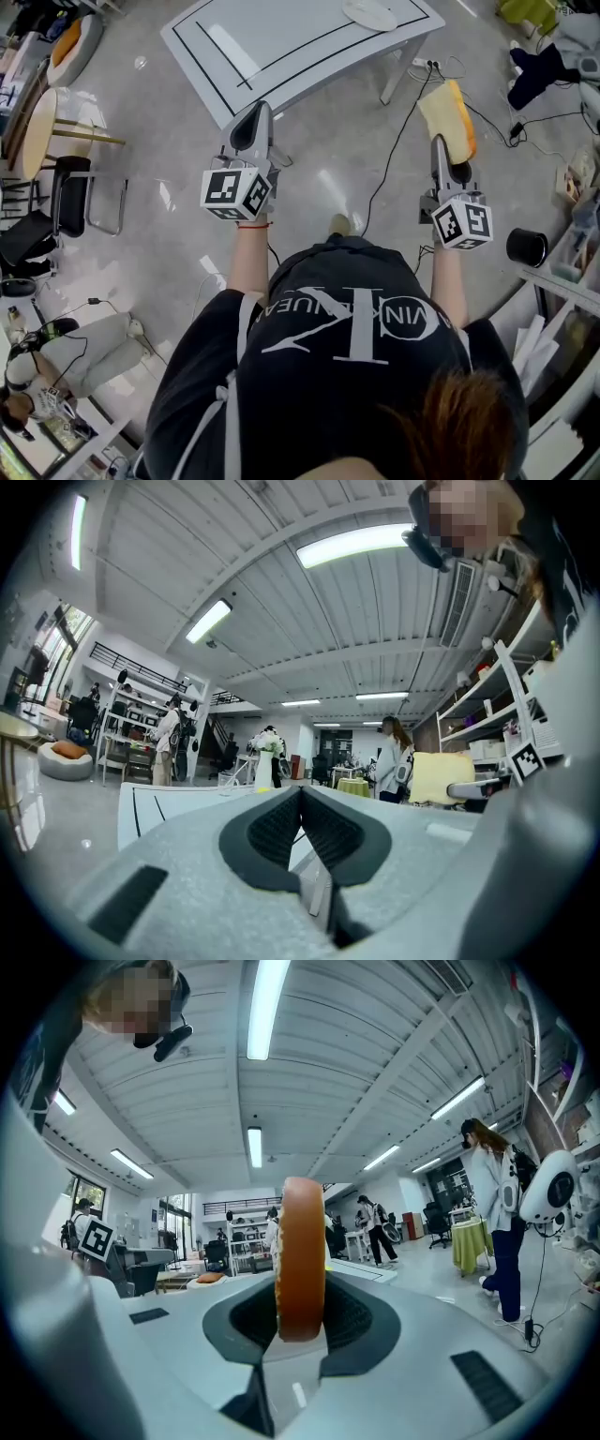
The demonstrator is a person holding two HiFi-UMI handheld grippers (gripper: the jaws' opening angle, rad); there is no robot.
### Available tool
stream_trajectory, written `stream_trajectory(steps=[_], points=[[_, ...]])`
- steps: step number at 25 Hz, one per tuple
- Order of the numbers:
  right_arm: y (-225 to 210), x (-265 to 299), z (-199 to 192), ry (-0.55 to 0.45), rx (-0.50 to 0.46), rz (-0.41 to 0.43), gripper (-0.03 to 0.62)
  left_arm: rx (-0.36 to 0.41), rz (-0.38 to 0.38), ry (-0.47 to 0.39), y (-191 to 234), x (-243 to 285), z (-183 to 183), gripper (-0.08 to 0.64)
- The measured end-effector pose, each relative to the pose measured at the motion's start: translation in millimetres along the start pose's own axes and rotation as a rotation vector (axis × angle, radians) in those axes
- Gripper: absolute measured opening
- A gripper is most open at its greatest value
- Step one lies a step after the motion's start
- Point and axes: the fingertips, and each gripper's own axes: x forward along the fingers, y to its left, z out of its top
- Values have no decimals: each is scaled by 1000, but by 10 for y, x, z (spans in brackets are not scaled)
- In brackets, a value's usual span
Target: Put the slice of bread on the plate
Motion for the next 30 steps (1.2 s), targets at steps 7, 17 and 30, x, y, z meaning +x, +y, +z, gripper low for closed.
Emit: stream_trajectory(steps=[7,17,30], points=[[-129,293,-3,-1,13,25,95,18,-9,15,0,309,-30,11],[-241,408,-5,16,25,37,95,5,-2,-2,1,473,30,11],[-488,792,-127,44,45,23,95,-46,-17,24,152,941,-120,11]])
